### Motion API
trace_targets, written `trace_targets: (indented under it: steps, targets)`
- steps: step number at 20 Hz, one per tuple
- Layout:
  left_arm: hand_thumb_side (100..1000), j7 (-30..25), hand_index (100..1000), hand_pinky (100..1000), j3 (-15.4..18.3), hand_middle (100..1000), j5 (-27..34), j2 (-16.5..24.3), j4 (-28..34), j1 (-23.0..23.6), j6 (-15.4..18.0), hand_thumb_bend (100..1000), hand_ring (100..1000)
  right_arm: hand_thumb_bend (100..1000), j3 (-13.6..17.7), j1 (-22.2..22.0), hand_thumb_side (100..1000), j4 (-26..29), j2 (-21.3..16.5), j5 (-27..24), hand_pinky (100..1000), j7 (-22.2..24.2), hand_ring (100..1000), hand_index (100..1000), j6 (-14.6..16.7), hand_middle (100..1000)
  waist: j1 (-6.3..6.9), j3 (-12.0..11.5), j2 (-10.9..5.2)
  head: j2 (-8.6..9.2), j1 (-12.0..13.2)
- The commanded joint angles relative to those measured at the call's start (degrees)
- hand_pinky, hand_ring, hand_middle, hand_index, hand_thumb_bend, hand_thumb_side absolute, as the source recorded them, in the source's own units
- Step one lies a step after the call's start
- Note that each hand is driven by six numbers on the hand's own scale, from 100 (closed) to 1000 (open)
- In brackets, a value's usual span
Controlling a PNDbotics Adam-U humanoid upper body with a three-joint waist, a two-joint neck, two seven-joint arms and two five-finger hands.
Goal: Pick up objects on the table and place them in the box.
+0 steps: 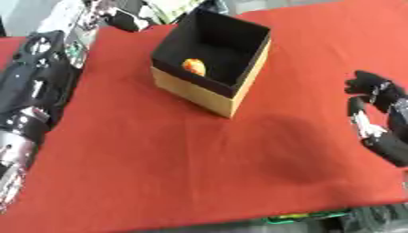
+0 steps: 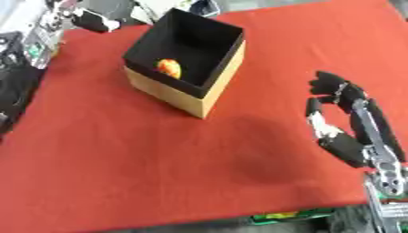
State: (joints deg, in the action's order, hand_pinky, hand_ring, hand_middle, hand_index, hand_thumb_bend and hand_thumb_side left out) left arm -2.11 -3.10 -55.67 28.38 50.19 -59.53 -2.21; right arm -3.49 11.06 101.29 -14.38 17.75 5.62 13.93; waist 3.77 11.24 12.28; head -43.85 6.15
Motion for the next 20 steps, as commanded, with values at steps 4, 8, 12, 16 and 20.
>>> trace_targets:
  steps: [4,8,12,16,20]
  targets:
    - [335,4.50,866,708,2.82,733,1.02,5.20,-4.36,-0.19,-5.37,557,704,100,0.56,0.43,567,0.52,-1.27,0.07,725,-0.34,772,901,0.10,752,-0.44,-0.30,-0.82,-0.26,-0.37]
    - [324,5.50,879,719,4.33,747,-0.79,6.46,-8.79,0.63,-7.84,565,721,100,0.65,0.36,572,0.48,-1.36,0.07,725,-0.39,772,901,0.14,752,-0.59,-0.30,-0.45,-0.26,-0.33]
    - [291,5.66,886,725,5.37,754,-1.31,7.40,-11.98,1.31,-8.91,558,728,100,0.67,0.47,575,0.51,-1.48,0.02,725,-0.37,772,901,0.23,753,-0.67,-0.42,0.02,-0.26,-0.42]
    - [244,6.21,885,723,5.94,749,-0.99,8.35,-12.94,2.13,-9.28,536,724,100,0.73,0.60,580,0.57,-1.63,0.00,725,-0.40,771,902,0.28,753,-0.69,-0.43,0.66,-0.26,-0.39]
    - [213,7.02,884,720,6.26,746,-0.21,9.15,-13.04,3.05,-9.59,511,721,100,0.70,0.82,586,0.67,-1.76,-0.05,725,-0.41,771,902,0.36,753,-0.72,-0.37,1.45,-0.26,0.08]
